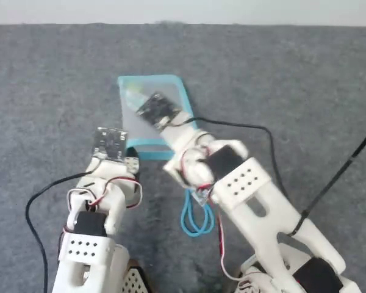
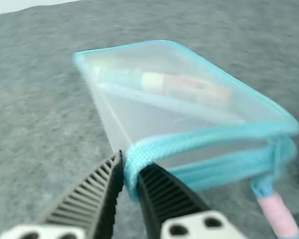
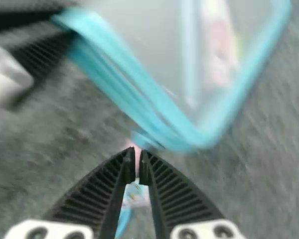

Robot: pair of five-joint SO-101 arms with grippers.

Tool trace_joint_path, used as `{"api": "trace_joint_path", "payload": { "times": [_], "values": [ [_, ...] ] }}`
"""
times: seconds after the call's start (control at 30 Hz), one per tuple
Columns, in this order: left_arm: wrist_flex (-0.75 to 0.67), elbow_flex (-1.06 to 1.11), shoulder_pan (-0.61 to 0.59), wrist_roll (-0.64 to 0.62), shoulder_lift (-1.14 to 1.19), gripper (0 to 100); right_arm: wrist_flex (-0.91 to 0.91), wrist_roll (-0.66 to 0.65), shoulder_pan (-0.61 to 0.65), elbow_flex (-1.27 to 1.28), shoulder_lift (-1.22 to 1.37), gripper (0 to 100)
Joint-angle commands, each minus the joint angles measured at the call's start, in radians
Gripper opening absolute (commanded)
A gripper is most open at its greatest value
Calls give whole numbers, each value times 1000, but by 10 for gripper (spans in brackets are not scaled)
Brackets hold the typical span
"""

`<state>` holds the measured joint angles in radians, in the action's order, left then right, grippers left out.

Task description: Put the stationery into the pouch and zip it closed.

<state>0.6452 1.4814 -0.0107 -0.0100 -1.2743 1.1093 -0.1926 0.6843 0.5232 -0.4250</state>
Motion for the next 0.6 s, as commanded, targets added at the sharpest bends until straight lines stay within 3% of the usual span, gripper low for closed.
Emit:
{"api": "trace_joint_path", "payload": {
  "times": [0.0,0.1,0.3,0.57],
  "values": [
    [-46,-27,-55,-31,-12,12,1,69,-45,34,-16,128],
    [-44,-27,-55,-31,-12,12,-51,89,-33,63,45,188],
    [-44,-27,-60,-31,-12,12,-110,100,85,64,177,191],
    [-46,-27,-54,-31,-12,12,-236,209,85,63,236,192]
  ]
}}
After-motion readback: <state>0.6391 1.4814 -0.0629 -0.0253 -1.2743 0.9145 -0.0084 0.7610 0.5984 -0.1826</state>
